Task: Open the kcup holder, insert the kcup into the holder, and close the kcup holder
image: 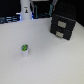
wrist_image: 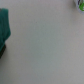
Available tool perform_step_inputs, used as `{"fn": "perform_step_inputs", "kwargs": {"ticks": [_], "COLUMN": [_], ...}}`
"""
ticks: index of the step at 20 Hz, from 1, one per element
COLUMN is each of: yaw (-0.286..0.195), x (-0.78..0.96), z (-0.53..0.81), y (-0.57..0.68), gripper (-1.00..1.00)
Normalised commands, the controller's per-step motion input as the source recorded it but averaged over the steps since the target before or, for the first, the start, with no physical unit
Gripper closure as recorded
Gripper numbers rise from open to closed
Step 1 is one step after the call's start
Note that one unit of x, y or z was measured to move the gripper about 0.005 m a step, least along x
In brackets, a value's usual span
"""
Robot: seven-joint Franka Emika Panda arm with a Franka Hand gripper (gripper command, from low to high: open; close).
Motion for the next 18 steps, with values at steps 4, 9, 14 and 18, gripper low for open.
{"fn": "perform_step_inputs", "kwargs": {"ticks": [4,9,14,18], "yaw": [-0.109,-0.148,-0.195,-0.184], "x": [-0.2,-0.27,-0.31,-0.3], "z": [0.13,0.09,0.0,-0.04], "y": [0.53,0.59,0.64,0.67], "gripper": [-1.0,-1.0,-1.0,-1.0]}}
